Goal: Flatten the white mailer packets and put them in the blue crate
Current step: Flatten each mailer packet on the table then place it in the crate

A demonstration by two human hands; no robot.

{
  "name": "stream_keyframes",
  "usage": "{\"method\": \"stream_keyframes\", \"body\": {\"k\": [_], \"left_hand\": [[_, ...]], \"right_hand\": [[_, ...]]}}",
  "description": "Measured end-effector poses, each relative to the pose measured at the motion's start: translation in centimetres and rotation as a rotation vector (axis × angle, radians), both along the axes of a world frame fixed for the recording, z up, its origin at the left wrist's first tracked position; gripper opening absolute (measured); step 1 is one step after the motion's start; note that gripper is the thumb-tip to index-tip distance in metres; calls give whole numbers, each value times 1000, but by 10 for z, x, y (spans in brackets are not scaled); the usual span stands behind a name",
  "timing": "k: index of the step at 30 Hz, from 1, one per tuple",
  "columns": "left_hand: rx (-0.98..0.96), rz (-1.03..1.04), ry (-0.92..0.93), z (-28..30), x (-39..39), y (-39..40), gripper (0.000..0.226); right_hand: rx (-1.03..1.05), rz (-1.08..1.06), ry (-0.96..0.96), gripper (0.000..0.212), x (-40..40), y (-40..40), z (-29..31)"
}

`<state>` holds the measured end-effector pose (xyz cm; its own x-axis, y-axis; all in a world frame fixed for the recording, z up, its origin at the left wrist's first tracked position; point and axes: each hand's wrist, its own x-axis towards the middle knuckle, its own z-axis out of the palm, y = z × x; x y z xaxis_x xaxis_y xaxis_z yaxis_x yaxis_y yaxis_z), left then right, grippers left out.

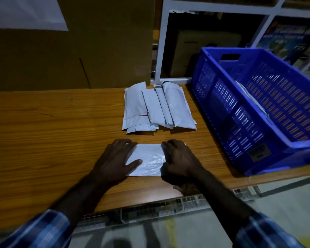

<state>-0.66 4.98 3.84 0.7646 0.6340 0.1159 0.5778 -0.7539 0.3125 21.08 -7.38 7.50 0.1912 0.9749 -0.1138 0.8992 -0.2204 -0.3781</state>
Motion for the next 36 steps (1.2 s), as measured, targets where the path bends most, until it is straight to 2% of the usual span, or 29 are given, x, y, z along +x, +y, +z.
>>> {"method": "stream_keyframes", "body": {"k": [1, 3, 4, 6, 8, 10, 12, 14, 16, 18, 20, 22, 25, 28, 32, 36], "left_hand": [[-24, -15, 73, -2, 1, 3, 80], [-46, -42, 138, -3, 2, 6, 93], [-46, -55, 144, -2, 2, 8, 97], [-29, -79, 176, 4, 4, 11, 104], [-14, -77, 231, 10, 6, 15, 104], [13, -78, 211, 18, 6, 19, 98], [81, -91, 95, 28, 3, 22, 79], [199, -104, -36, 39, -3, 22, 51], [273, -99, -105, 51, -10, 18, 34], [315, -72, -108, 61, -19, 9, 26], [319, -62, -58, 60, -30, -6, 31], [285, -53, -14, 50, -40, -27, 41], [209, -23, -47, 22, -56, -51, 38], [74, -10, -78, -2, -65, -63, 49], [-1, 98, -102, -14, -58, -60, 61], [-11, 160, -69, -23, -44, -52, 60]], "right_hand": [[17, 4, -12, 33, 0, 0, 2], [20, 25, -60, 24, 1, -1, 4], [-21, 41, -80, 28, 2, 1, 6], [-106, 87, -127, 55, 8, 8, 6], [-102, 99, -151, 60, 9, 14, 8], [-19, 118, -155, 49, 5, 18, 15], [82, 165, -192, 46, -1, 19, 26], [206, 211, -255, 53, -5, 17, 34], [308, 215, -295, 66, -9, 15, 38], [389, 219, -356, 58, -16, 11, 37], [475, 225, -386, 37, -24, 1, 32], [488, 228, -347, 34, -33, -15, 17], [416, 218, -256, 23, -44, -42, -7], [403, 165, -115, 17, -54, -53, -17], [419, 143, -166, 40, -82, -24, -27], [311, 201, -228, 56, -105, 10, -49]]}}
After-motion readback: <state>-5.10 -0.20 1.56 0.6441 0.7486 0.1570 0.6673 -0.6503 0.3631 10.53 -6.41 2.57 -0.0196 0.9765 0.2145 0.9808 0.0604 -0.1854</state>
